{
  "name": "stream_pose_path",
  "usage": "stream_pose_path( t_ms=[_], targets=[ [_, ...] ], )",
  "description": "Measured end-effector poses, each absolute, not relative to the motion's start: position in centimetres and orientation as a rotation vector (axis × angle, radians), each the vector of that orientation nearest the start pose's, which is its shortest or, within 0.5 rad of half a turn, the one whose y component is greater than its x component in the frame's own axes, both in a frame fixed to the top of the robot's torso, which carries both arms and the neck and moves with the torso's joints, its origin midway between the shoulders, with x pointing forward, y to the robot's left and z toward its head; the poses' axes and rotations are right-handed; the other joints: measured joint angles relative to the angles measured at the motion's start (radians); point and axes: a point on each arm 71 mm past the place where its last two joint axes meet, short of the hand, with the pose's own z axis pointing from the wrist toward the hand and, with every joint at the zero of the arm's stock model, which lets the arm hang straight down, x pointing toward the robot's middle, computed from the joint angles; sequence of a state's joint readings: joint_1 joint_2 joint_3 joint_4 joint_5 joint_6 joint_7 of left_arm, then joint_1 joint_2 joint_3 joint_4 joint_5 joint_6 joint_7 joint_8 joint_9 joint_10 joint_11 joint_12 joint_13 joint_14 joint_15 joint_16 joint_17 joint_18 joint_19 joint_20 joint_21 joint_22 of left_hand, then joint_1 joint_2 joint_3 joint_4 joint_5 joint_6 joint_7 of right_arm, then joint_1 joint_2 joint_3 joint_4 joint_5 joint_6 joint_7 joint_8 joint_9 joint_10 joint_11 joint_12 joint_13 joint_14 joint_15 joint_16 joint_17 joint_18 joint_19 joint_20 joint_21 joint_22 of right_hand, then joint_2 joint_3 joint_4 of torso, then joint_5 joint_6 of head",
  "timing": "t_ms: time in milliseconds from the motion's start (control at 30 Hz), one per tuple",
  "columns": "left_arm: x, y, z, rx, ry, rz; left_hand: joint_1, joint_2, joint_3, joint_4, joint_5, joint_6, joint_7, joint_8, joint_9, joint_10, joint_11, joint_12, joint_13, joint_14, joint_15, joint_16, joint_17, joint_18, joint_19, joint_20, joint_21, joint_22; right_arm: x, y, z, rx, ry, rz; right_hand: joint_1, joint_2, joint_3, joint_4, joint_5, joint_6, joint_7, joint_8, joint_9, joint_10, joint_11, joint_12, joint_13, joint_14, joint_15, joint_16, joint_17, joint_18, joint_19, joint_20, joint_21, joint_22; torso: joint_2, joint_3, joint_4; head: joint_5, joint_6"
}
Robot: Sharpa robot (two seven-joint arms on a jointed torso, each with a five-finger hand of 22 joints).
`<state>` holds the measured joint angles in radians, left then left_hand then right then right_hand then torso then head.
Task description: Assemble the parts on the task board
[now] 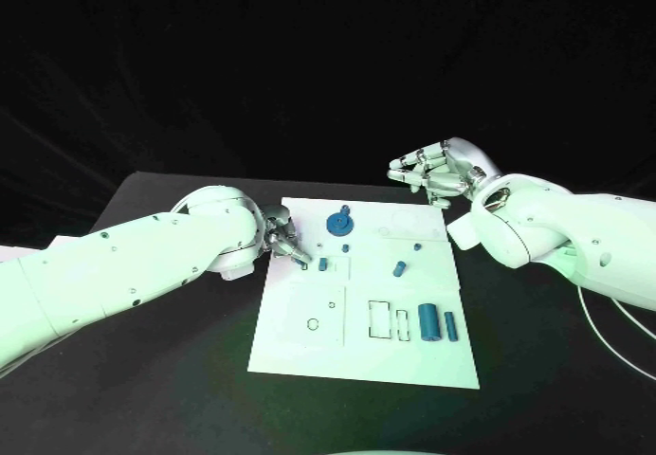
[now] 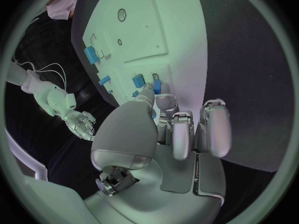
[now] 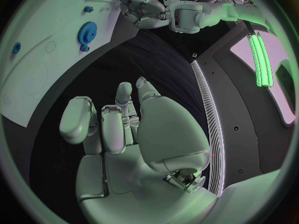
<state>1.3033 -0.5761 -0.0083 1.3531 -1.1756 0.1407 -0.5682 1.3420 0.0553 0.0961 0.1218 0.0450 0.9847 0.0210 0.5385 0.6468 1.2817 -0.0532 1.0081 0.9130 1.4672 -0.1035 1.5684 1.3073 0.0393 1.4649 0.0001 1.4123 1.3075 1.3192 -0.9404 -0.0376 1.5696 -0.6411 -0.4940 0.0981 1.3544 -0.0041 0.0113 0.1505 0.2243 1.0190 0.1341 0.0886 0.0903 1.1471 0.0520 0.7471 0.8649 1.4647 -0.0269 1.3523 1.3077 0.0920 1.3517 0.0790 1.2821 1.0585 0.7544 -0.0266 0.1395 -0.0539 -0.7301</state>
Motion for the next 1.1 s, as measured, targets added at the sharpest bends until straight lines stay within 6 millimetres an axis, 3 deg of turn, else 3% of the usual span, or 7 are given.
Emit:
stream_pose_path(
  t_ms=[1100],
  targets=[
    [52.36, 12.68, -17.45, -0.023, 2.228, -0.402, 0.0, 0.0, 0.0, 0.0, -0.005, 0.0, 0.0, 0.009, 0.0, 0.001, 0.002, 0.0, 0.0, 0.0, 0.0, 0.0, 0.001, 0.0, 0.0, 0.0, 0.0, 0.0, 49.81, -24.85, -11.75, 0.582, 1.466, 1.038, -0.004, 0.004, 0.0, 0.0, 0.0, 0.0, 0.0, 0.0, 0.0, 0.0, 0.0, 0.0, 0.0, 0.0, 0.0, -0.005, 0.0, 0.0, 0.0, 0.0, 0.0, 0.0, 0.001, -0.0037, 0.0064, -0.012, -0.007]
  ],
)
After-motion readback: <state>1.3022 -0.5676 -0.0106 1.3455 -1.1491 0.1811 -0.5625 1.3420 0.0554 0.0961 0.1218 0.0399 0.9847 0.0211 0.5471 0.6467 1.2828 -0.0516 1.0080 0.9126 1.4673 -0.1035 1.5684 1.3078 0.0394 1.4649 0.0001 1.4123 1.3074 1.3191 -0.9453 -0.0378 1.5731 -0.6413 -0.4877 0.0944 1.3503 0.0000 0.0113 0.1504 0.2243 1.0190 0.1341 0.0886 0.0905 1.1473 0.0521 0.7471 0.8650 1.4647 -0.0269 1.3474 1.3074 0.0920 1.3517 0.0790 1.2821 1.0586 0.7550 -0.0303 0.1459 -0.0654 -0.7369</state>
